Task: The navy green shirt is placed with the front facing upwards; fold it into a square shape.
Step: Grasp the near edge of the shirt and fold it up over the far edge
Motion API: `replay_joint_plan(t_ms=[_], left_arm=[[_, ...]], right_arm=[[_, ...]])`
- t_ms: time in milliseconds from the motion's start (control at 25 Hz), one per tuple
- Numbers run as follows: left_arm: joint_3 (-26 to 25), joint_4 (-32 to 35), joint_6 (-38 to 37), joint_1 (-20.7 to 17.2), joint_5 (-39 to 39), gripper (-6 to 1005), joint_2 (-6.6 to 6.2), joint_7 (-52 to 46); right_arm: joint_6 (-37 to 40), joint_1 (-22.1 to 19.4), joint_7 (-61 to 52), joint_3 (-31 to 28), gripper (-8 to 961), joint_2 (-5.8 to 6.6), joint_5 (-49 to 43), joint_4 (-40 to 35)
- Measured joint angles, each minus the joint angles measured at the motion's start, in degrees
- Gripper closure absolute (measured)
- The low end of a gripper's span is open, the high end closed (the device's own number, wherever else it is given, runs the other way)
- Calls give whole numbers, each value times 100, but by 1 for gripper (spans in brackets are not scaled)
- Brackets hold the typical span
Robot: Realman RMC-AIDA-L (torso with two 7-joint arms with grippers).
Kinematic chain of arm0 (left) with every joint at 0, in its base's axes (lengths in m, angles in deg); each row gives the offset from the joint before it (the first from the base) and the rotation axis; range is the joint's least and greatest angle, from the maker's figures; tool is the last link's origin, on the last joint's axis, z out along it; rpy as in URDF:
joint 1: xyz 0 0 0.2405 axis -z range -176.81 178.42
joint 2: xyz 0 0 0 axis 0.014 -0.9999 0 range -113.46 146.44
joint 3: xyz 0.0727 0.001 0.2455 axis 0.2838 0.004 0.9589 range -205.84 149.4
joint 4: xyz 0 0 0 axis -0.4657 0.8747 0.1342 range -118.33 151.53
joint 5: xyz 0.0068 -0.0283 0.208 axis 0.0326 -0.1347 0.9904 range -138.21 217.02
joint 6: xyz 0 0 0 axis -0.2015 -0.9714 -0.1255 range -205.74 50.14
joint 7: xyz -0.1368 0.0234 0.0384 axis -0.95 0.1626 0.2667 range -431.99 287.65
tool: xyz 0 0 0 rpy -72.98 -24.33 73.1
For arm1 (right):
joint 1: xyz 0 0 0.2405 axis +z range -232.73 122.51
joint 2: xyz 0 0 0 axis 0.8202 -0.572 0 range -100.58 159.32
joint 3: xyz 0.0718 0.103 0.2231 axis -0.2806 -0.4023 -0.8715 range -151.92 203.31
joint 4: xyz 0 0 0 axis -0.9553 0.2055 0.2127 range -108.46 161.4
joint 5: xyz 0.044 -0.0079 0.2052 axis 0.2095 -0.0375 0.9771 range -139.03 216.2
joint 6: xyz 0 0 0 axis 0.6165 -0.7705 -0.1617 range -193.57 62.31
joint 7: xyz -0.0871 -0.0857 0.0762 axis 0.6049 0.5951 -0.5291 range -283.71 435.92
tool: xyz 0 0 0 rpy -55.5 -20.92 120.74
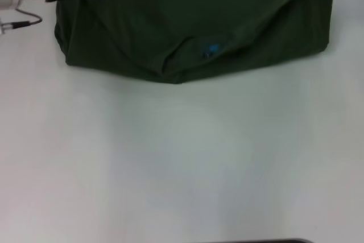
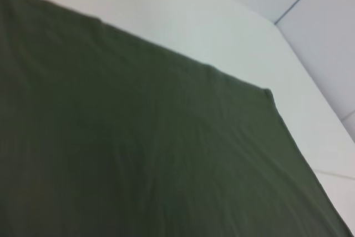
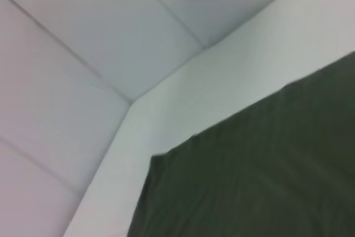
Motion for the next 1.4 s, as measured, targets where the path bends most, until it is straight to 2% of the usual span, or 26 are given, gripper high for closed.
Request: replay_joint_plan(t_ms=[160,440,600,840,1120,1400], left_arm=[[59,-180,569,98,-181,961,141,367],[300,-318,1427,256,-375,950,335,860],[357,-332,1698,347,-410,944,377,1027],[500,-555,2277,479,-753,934,395,1498],[1276,-702,3180,519,-1236,923,406,1861],[1891,-721,3914,562,-1360,912,418,1898]], right_arm=[[-580,46,387,8,907,-189,112,156],[-1380,285,764,233,908,-347,161,420],[-1878,453,970,331,908,-426,210,455],[-2648,708,1361,408,908,-442,334,716],[-3362,775,1524,743,908,-444,635,776],[-4038,866,1630,1147,907,-444,801,783]])
